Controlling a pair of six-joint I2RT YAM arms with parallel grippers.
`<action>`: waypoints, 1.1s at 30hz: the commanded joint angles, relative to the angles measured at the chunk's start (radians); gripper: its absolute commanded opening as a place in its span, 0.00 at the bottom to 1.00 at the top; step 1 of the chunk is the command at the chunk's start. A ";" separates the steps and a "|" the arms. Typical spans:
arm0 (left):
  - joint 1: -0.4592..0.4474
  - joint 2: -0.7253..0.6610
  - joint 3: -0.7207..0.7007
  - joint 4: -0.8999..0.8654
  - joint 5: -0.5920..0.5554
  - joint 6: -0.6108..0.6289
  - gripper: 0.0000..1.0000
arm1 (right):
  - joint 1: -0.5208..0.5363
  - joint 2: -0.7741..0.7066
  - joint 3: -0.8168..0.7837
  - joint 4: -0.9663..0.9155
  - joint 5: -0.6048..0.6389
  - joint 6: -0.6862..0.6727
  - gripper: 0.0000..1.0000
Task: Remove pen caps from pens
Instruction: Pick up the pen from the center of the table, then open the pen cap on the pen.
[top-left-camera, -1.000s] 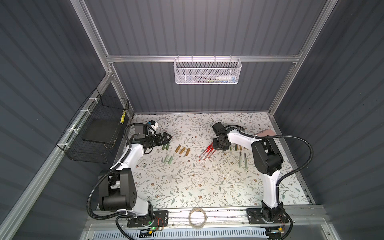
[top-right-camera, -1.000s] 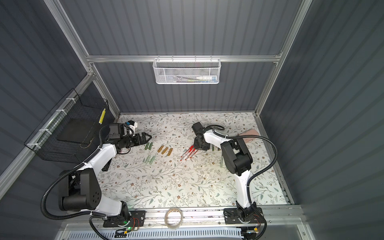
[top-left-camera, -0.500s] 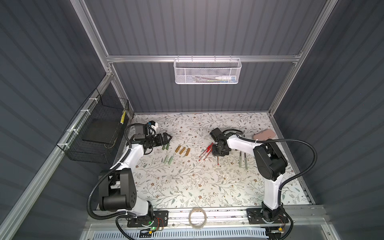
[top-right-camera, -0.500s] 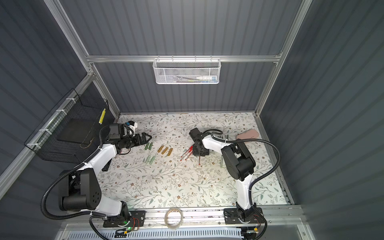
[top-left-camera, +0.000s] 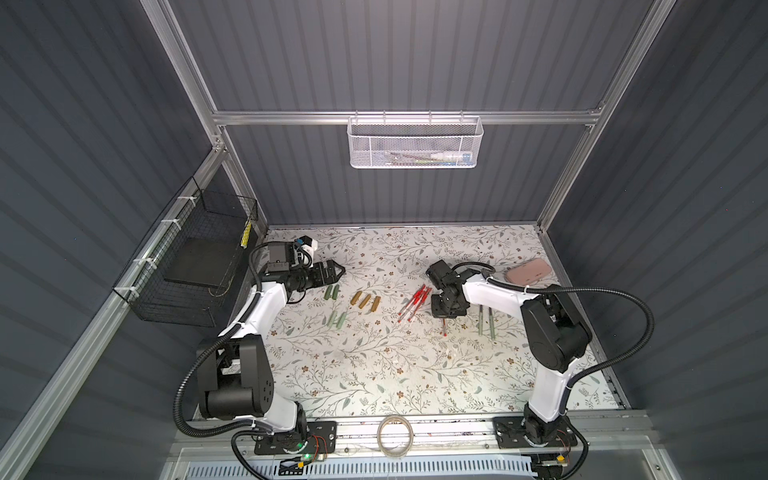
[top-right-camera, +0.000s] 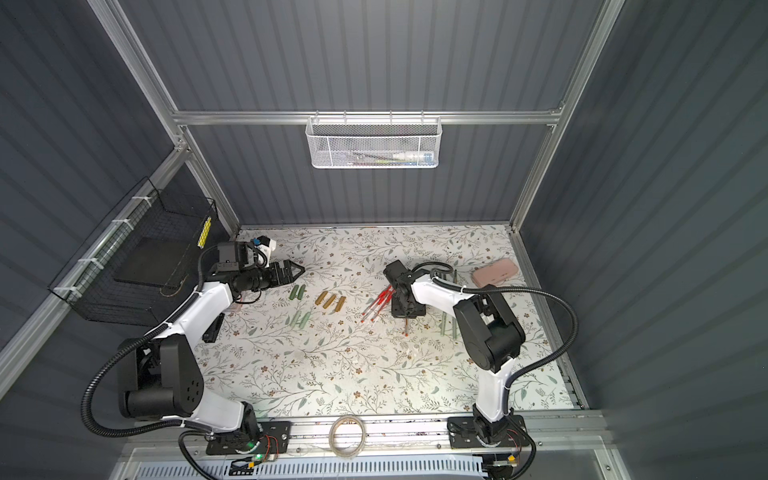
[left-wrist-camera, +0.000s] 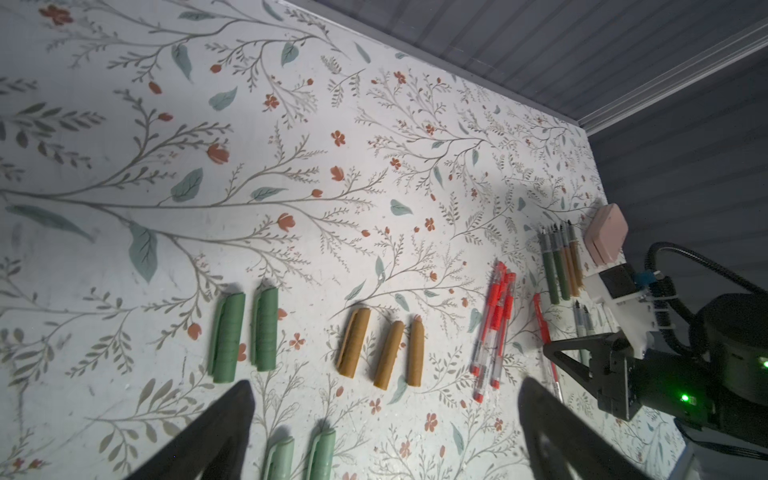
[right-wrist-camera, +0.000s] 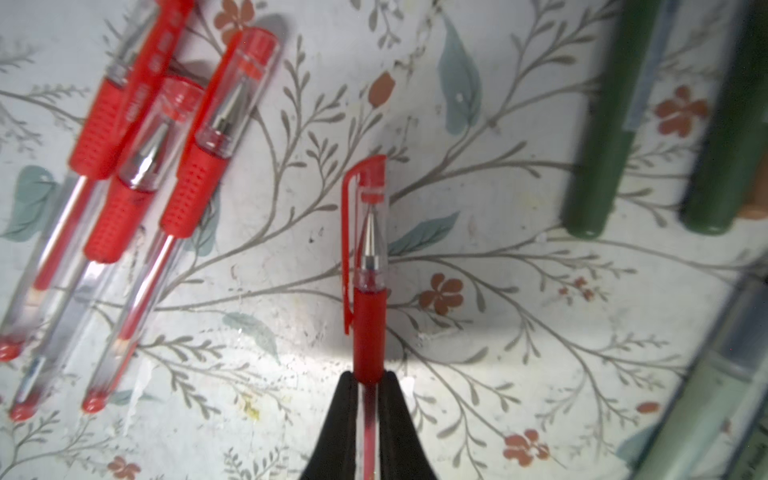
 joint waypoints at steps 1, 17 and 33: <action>-0.049 0.022 0.114 -0.026 0.092 0.056 0.99 | 0.001 -0.094 -0.030 0.014 0.020 -0.013 0.00; -0.340 0.177 0.107 0.226 0.327 -0.097 0.88 | 0.037 -0.395 -0.231 0.429 -0.228 -0.035 0.00; -0.395 0.200 -0.007 0.450 0.299 -0.376 0.73 | 0.152 -0.293 -0.131 0.501 -0.236 0.016 0.00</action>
